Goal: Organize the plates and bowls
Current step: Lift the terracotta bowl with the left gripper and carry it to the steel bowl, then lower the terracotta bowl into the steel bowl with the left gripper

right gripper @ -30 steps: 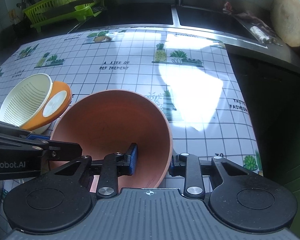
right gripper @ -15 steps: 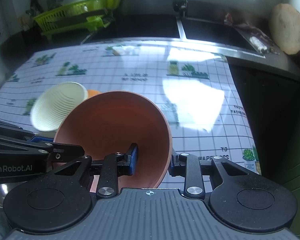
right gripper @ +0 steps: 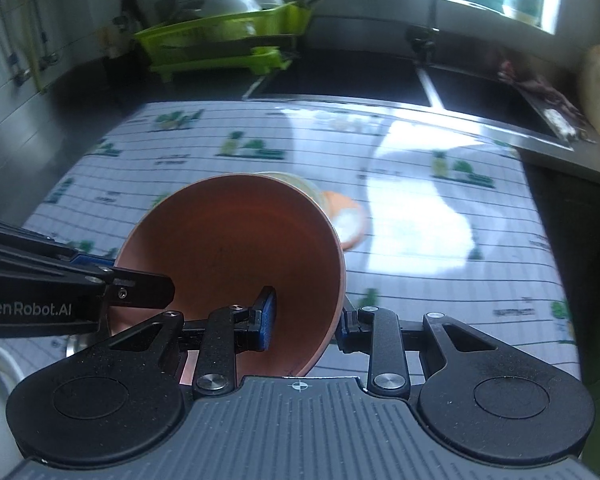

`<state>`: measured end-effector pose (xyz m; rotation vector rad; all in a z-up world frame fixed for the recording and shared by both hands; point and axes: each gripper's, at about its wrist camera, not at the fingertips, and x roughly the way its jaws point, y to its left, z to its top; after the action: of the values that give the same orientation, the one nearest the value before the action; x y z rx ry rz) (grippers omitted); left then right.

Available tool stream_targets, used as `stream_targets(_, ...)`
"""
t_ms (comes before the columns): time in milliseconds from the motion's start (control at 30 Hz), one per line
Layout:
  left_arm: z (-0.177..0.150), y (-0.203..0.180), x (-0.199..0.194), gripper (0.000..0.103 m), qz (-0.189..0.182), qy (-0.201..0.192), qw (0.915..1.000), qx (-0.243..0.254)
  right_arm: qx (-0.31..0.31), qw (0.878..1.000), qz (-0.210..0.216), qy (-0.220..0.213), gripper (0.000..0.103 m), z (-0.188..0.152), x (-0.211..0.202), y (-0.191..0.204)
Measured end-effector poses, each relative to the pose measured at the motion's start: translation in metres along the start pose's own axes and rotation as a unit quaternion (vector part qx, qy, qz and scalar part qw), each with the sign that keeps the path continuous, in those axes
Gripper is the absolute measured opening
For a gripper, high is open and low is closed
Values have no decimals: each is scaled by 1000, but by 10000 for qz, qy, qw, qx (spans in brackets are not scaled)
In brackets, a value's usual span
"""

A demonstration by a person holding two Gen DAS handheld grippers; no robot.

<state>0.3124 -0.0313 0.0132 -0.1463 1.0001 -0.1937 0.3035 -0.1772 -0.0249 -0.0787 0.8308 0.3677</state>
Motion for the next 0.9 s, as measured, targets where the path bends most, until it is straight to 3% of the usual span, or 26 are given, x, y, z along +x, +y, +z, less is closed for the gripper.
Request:
stream_targets(333, -22, 61, -22, 12, 241, 32, 9992, -317, -410, 9987, 237, 183, 31, -11, 14, 67)
stream_targets(900, -48, 73, -1, 12, 268, 392, 9981, -380, -467, 9971, 254, 546, 31, -34, 27, 77)
